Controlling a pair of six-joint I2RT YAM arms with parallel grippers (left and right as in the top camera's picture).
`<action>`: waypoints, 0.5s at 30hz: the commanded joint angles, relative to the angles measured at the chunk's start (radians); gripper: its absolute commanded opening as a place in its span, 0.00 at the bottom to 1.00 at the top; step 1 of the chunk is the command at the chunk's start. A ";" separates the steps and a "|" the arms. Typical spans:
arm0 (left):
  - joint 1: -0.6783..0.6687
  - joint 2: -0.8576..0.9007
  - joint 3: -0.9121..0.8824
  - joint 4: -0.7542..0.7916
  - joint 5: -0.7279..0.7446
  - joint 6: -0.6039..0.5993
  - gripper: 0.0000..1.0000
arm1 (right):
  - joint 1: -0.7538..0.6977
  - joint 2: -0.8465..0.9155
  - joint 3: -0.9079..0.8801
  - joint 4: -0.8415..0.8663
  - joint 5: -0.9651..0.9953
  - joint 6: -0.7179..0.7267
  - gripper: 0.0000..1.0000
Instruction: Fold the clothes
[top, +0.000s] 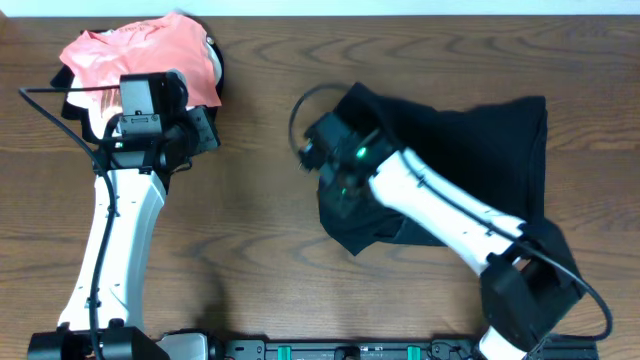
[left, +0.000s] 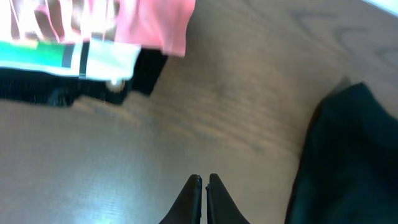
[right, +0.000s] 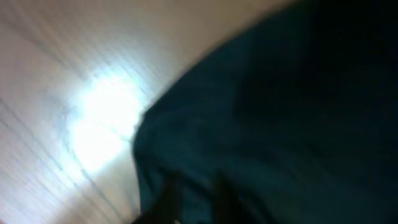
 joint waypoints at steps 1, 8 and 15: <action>0.000 -0.017 0.002 -0.037 0.077 0.006 0.07 | -0.106 0.000 0.073 -0.073 -0.001 0.100 0.99; -0.143 -0.016 0.002 -0.155 0.177 0.138 0.17 | -0.317 0.000 0.112 -0.278 -0.272 -0.020 0.99; -0.377 -0.010 0.002 -0.208 0.165 0.210 0.27 | -0.481 -0.002 0.112 -0.386 -0.408 -0.012 0.99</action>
